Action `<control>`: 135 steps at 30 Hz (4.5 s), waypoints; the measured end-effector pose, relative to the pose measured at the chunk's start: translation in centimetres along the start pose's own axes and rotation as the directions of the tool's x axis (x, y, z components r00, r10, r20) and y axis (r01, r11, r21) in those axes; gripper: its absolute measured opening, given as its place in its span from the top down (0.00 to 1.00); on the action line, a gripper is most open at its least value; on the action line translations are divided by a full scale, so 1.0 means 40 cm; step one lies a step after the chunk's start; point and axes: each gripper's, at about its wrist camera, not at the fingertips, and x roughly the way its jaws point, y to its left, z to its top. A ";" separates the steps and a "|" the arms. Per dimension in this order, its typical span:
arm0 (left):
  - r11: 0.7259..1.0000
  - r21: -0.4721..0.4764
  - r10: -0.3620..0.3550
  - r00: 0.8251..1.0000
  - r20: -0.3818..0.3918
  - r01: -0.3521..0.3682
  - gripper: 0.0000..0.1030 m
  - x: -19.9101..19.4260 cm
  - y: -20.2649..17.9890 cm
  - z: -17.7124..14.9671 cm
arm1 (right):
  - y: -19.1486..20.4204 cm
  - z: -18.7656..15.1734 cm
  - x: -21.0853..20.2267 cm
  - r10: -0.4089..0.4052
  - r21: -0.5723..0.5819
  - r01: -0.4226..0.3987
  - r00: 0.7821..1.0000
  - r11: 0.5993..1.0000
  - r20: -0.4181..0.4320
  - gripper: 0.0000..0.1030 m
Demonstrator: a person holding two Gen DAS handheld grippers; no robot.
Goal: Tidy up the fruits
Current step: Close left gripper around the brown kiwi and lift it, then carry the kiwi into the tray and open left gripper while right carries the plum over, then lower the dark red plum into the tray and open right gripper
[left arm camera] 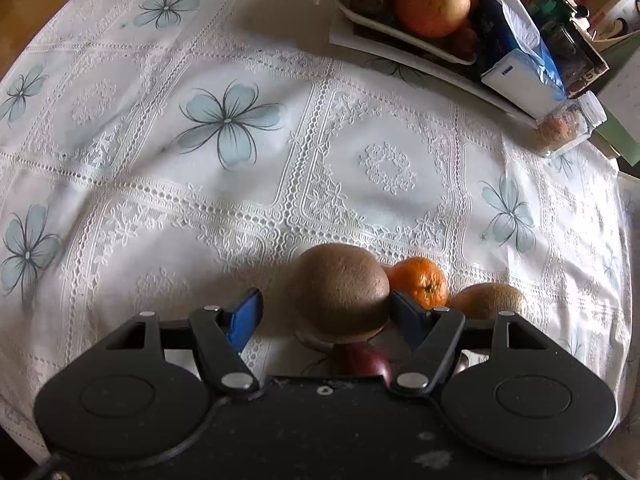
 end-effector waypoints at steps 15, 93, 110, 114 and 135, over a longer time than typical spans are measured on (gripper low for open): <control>0.994 0.041 0.101 0.995 0.025 -0.102 0.34 0.027 -0.038 -0.012 | 0.004 -0.001 0.000 -0.010 -0.004 0.010 1.000 1.000 0.002 0.53; 0.991 0.087 0.083 0.970 0.230 -0.105 0.46 -0.330 0.113 -0.642 | -0.100 -0.517 -0.246 -0.017 0.001 0.018 0.910 1.000 0.414 0.53; 0.984 0.117 0.099 0.958 0.270 -0.134 0.49 -0.333 0.102 -0.648 | -0.126 -0.502 -0.241 0.005 0.071 -0.034 0.928 0.997 0.371 0.53; 0.986 0.102 0.099 0.962 0.255 -0.129 0.49 -0.329 0.108 -0.645 | -0.126 -0.502 -0.242 0.006 0.078 -0.037 0.928 0.996 0.372 0.53; 0.985 0.100 0.113 0.962 0.247 -0.142 0.50 -0.324 0.107 -0.645 | -0.113 -0.501 -0.229 -0.021 0.060 0.000 0.938 0.998 0.346 0.53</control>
